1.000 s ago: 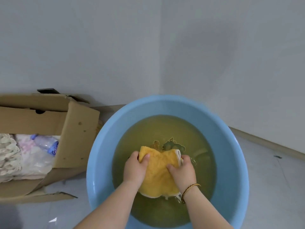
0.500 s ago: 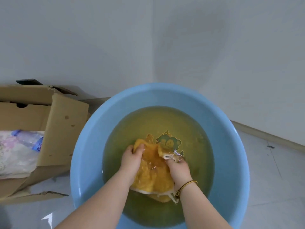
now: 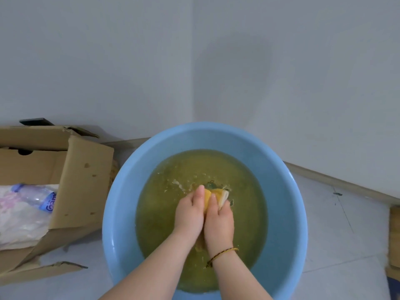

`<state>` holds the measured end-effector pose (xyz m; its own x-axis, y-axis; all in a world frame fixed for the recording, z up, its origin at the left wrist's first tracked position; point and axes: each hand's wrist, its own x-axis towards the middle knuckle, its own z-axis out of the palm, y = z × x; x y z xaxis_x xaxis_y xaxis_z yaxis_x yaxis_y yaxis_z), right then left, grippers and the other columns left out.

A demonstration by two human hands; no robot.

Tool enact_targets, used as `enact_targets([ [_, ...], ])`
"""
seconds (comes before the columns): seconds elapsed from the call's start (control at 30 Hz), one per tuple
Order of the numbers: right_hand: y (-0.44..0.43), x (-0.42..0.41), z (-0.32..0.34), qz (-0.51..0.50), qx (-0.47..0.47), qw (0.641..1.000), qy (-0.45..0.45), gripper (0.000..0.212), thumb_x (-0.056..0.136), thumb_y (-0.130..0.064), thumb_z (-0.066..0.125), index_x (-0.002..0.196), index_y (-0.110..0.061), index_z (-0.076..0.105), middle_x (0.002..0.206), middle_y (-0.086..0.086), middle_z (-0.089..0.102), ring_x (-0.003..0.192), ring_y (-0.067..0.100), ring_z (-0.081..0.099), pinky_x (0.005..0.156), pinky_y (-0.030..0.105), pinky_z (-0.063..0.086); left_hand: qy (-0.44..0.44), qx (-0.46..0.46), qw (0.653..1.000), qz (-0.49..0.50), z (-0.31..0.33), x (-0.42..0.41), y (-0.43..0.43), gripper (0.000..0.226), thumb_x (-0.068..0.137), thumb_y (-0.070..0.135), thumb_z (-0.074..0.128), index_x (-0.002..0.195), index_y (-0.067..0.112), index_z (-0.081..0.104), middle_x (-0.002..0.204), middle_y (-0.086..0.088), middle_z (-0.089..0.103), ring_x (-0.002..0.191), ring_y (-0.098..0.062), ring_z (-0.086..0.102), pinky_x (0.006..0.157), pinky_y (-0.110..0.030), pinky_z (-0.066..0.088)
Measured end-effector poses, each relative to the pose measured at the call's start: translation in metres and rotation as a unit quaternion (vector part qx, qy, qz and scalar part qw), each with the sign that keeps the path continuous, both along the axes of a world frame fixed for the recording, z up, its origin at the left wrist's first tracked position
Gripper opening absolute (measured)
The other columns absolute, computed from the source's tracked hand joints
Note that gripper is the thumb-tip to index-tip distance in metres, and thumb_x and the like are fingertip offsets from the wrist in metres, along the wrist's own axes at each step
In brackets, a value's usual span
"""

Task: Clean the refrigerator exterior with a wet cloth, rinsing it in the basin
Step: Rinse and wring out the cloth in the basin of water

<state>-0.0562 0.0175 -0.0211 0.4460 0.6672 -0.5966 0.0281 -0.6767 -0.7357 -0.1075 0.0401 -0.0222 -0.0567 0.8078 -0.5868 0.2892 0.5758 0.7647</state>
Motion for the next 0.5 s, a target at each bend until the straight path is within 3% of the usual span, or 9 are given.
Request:
enact_targets([
  [0.07, -0.009, -0.01, 0.006, 0.048, 0.015, 0.999, -0.012, 0.02, 0.095, -0.031, 0.042, 0.076, -0.027, 0.045, 0.07, -0.011, 0.053, 0.067, 0.01, 0.053, 0.068, 0.027, 0.043, -0.022, -0.037, 0.998, 0.037, -0.008, -0.009, 0.006, 0.046, 0.095, 0.039, 0.031, 0.066, 0.009, 0.051, 0.067, -0.005, 0.054, 0.066, -0.019, 0.052, 0.068, -0.031, 0.044],
  [0.17, -0.009, -0.008, 0.002, 0.094, 0.022, 0.994, -0.052, 0.019, 0.095, -0.033, 0.042, 0.077, -0.026, 0.045, 0.071, -0.009, 0.055, 0.071, 0.014, 0.055, 0.067, 0.027, 0.045, -0.066, -0.085, 0.992, 0.063, -0.01, -0.012, 0.001, 0.048, 0.095, 0.042, 0.033, 0.081, 0.005, 0.06, 0.079, -0.009, 0.062, 0.081, -0.027, 0.06, 0.081, -0.038, 0.049],
  [0.27, 0.001, 0.008, -0.012, 0.076, -0.033, 0.995, -0.055, 0.028, 0.096, -0.033, 0.038, 0.072, -0.021, 0.045, 0.066, -0.005, 0.052, 0.059, 0.009, 0.049, 0.053, 0.023, 0.04, -0.084, -0.099, 0.992, 0.012, -0.011, -0.005, -0.005, 0.032, 0.095, 0.041, 0.034, 0.081, 0.022, 0.056, 0.083, 0.004, 0.059, 0.085, -0.015, 0.057, 0.078, -0.03, 0.047],
  [0.33, 0.002, 0.016, -0.021, 0.077, -0.076, 0.992, -0.063, 0.029, 0.097, -0.033, 0.037, 0.072, -0.02, 0.045, 0.065, -0.003, 0.05, 0.057, 0.01, 0.045, 0.052, 0.024, 0.036, -0.073, -0.111, 0.991, -0.03, -0.014, -0.005, -0.002, 0.028, 0.093, 0.042, 0.039, 0.078, 0.025, 0.054, 0.085, 0.004, 0.057, 0.082, -0.012, 0.054, 0.074, -0.028, 0.045],
  [0.4, -0.001, 0.022, -0.028, 0.072, -0.092, 0.992, -0.054, 0.027, 0.096, -0.031, 0.041, 0.071, -0.021, 0.043, 0.063, -0.003, 0.046, 0.056, 0.01, 0.042, 0.052, 0.025, 0.034, -0.048, -0.138, 0.989, -0.028, -0.023, -0.012, 0.003, 0.028, 0.09, 0.046, 0.044, 0.094, 0.02, 0.055, 0.1, -0.001, 0.058, 0.093, -0.018, 0.055, 0.085, -0.032, 0.045],
  [0.5, -0.009, 0.027, -0.035, 0.084, -0.097, 0.992, -0.018, 0.017, 0.091, -0.014, 0.048, 0.077, -0.02, 0.044, 0.067, -0.005, 0.047, 0.06, 0.01, 0.045, 0.052, 0.018, 0.035, -0.027, -0.19, 0.981, -0.007, -0.035, -0.03, 0.008, 0.044, 0.087, 0.044, 0.051, 0.119, 0.014, 0.051, 0.121, -0.01, 0.056, 0.109, -0.028, 0.053, 0.096, -0.042, 0.043],
])
